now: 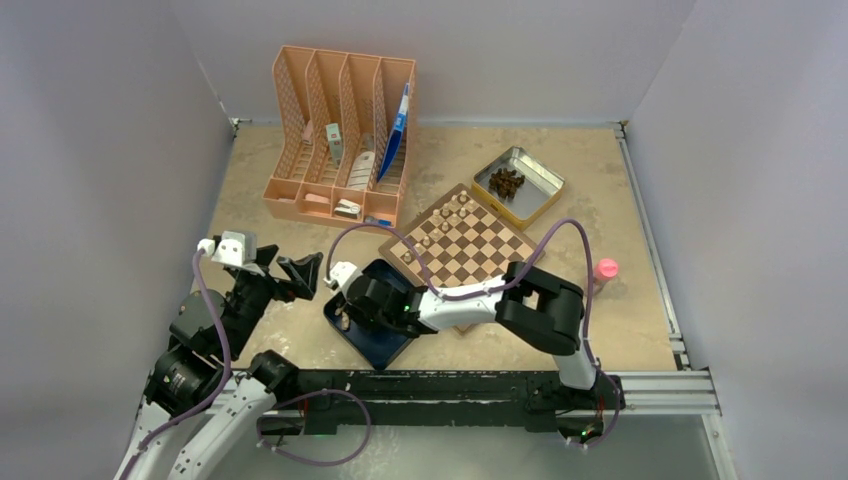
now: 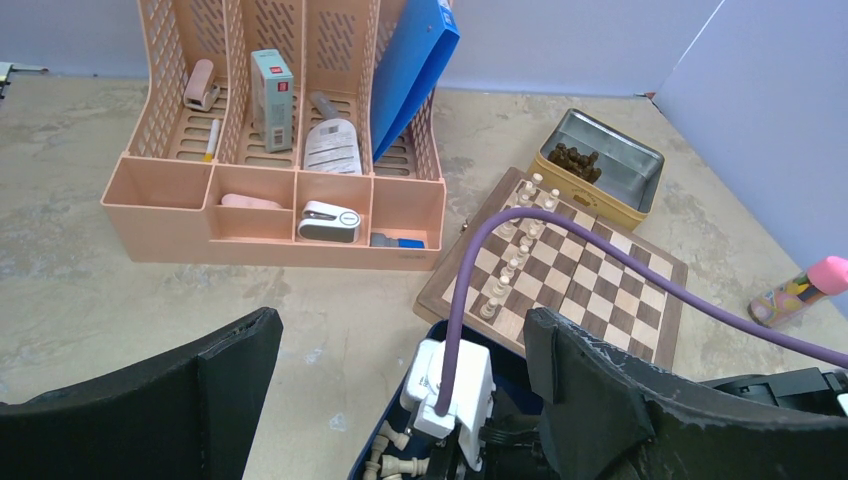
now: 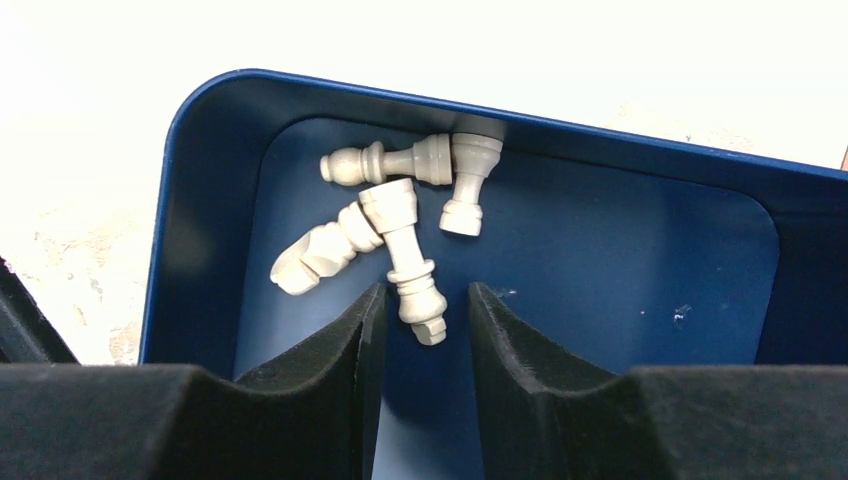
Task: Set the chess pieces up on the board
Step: Pick up the chess piece from the storage box.
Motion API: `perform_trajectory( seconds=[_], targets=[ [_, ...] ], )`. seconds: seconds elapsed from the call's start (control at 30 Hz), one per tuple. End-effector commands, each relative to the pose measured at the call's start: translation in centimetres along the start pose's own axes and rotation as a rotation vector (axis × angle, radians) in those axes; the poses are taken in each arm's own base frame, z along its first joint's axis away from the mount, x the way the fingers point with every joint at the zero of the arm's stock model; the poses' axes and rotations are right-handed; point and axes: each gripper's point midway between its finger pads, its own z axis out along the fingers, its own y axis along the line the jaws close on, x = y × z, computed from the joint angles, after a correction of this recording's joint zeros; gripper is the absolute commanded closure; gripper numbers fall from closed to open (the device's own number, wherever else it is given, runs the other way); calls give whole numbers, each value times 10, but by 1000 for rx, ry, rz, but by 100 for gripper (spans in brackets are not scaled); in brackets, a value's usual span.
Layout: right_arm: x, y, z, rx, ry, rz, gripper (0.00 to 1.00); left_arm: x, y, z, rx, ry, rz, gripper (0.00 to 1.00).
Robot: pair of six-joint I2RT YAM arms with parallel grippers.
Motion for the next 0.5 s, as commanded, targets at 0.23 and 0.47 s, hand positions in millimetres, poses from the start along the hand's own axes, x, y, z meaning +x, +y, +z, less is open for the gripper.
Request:
perform_trajectory(
  seconds=[0.23,0.47],
  targets=[
    [-16,0,-12,23,-38,7,86,-7,-4,3,14,-29,-7,10],
    [-41,14,-56,-71,-82,82,92,-4,-7,6,32,-16,-3,10]
  ],
)
